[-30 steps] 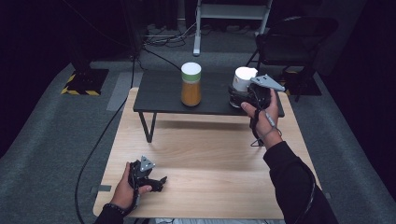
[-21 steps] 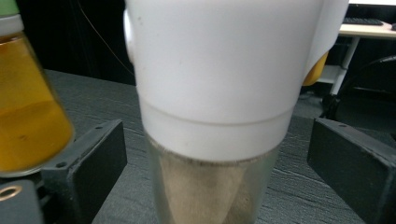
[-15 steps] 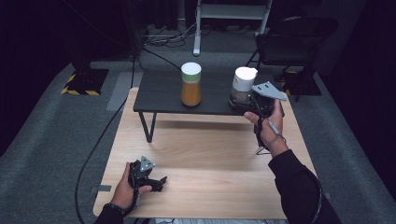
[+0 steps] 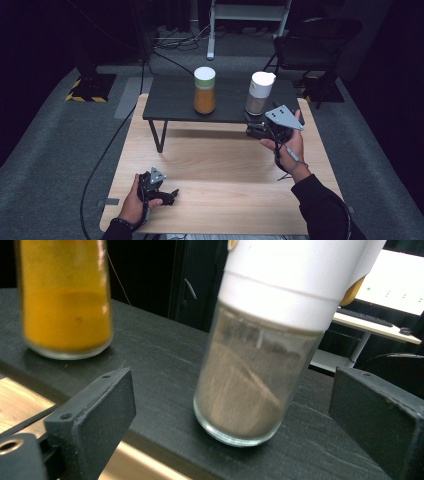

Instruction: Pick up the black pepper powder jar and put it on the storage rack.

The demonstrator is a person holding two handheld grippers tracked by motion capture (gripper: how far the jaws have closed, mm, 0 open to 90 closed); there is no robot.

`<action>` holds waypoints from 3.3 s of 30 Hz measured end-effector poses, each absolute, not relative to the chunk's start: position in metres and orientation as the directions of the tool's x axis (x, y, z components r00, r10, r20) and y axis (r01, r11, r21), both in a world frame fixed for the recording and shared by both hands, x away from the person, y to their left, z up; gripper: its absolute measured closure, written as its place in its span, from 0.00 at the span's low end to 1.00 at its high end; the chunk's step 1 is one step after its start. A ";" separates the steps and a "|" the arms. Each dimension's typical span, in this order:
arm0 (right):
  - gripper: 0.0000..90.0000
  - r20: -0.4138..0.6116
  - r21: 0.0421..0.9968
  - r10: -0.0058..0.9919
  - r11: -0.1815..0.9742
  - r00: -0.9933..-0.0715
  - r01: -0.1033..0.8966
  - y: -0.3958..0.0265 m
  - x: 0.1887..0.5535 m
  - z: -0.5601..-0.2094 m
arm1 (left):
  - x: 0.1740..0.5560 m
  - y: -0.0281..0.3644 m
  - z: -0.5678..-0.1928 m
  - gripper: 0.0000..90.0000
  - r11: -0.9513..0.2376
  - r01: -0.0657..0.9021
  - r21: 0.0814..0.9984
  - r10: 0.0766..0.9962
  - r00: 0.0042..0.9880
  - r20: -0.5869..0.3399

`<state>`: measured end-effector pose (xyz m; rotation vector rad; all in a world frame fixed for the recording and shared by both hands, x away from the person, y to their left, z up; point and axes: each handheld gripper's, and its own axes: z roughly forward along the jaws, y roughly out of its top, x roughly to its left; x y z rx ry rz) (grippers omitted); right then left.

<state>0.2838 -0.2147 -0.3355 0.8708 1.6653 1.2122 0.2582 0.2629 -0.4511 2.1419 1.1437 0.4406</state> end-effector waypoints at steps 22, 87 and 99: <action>0.05 -0.296 0.928 0.832 0.366 -0.470 0.065 -0.223 0.257 -0.382 | 0.258 0.263 -0.451 0.00 -0.399 0.605 0.689 0.828 0.561 -0.013; 0.03 -0.108 0.734 0.772 0.487 -0.626 0.474 -0.288 0.252 -0.452 | 0.258 0.264 -0.451 0.01 -0.402 0.601 0.691 0.824 0.566 -0.012; 0.01 -0.018 0.713 0.780 0.449 -0.626 0.538 -0.314 0.271 -0.450 | 0.258 0.264 -0.451 0.00 -0.404 0.601 0.690 0.823 0.567 -0.012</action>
